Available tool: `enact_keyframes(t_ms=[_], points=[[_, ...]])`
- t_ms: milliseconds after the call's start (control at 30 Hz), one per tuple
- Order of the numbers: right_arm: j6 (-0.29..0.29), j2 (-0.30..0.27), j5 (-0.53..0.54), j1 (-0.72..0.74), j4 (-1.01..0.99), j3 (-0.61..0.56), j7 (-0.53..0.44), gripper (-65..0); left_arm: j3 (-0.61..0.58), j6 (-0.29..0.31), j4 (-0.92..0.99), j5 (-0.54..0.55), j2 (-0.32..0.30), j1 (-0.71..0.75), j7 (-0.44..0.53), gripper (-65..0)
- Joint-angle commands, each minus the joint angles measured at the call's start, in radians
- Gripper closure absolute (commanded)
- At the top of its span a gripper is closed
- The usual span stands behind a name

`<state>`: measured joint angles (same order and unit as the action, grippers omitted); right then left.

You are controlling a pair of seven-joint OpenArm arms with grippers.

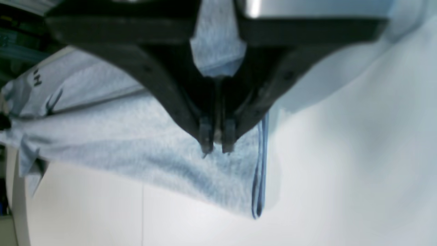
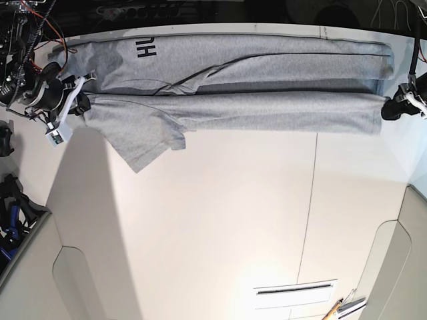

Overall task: Fold the T-shirt properly
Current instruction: 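Fold the hem up onto the shoulders with both grippers, then regrasp the folded shirt's ends with both grippers and straighten the fold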

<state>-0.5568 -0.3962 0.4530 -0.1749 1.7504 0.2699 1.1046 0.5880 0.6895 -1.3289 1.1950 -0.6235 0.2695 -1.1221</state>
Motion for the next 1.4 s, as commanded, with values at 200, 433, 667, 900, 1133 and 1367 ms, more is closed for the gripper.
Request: enact_keyframes(t_ms=[200, 433, 667, 900, 1133, 1367], points=[[0.005, -0.016, -0.001, 0.008, 0.017, 0.008, -0.009, 0.0, 0.009, 0.009, -0.029, 0.021, -0.027, 0.005, -0.049, 0.0], [0.015, -0.016, 0.0, 0.008, 0.017, 0.008, -0.002, -13.7, 0.009, 0.009, -0.029, 0.021, -0.028, 0.005, -0.05, -10.9], [0.014, -0.017, 0.047, 0.016, 0.029, 0.008, -0.002, -29.1, 0.009, 0.009, -0.029, 0.021, -0.028, 0.005, -0.048, -28.4], [0.014, 0.004, 0.06, 0.091, 0.108, 0.008, -0.091, -29.1, 0.009, 0.009, -0.029, 0.052, -0.028, 0.005, -0.048, -28.4], [0.014, 0.151, 0.059, 0.236, -0.034, 0.002, -0.143, -29.1, 0.009, 0.009, -0.029, 0.054, -0.027, 0.005, -0.041, -28.4], [0.015, 0.208, -0.098, 0.39, -0.332, 0.002, -0.236, -29.1, 0.009, 0.009, -0.029, 0.054, -0.027, 0.005, -0.041, -28.4]])
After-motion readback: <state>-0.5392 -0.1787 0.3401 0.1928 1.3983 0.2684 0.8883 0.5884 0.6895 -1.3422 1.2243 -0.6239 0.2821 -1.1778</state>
